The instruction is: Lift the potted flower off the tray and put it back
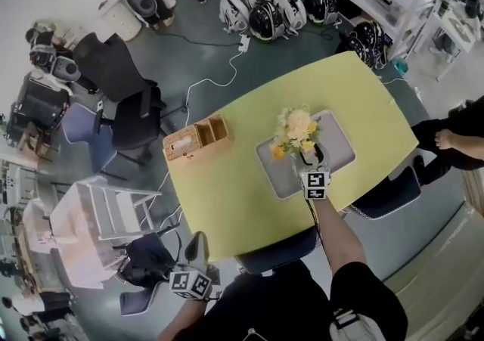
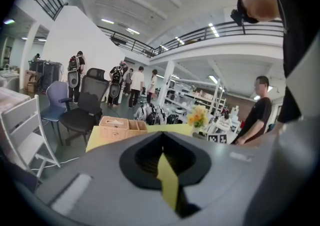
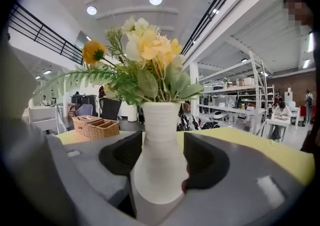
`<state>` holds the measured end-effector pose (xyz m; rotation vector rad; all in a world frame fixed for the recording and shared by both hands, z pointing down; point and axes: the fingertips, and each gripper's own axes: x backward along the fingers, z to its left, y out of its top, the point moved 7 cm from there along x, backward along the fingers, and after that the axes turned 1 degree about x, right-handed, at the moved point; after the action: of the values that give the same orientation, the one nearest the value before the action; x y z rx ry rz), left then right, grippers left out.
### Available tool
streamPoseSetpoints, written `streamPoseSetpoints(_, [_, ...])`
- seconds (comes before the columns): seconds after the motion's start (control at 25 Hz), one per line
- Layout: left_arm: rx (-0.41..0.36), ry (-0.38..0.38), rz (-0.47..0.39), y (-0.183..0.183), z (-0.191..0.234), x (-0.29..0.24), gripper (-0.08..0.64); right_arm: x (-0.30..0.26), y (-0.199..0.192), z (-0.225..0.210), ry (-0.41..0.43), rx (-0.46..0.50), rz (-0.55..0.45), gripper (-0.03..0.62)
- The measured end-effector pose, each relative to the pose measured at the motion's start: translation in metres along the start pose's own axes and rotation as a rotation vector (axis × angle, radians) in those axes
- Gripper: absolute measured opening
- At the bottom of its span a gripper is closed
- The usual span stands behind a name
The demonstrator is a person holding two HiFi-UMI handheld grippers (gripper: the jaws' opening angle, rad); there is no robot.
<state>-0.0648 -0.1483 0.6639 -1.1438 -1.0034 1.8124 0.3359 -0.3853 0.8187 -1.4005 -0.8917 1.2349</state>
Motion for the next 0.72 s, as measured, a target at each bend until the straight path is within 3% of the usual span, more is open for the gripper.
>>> streamPoseSetpoints(0.28, [-0.012,-0.054,-0.01,-0.002,0.01,0.014,0.008,0.044,0.006,0.001,-0.035,-0.037,0.011,0.259])
streamPoseSetpoints(0.4, [-0.022,-0.083,-0.021,0.002,0.019,0.034,0.008,0.093,0.01,0.019,-0.065,-0.134,0.026,0.117])
streamPoseSetpoints(0.52, [-0.019,-0.112,-0.032,0.005,0.028,0.051,0.006,0.151,0.025,0.048,-0.06,-0.202,0.039,0.036])
streamPoseSetpoints(0.72, [-0.029,-0.18,-0.043,0.011,0.048,0.097,0.006,0.236,0.062,0.136,0.047,-0.325,0.032,0.006])
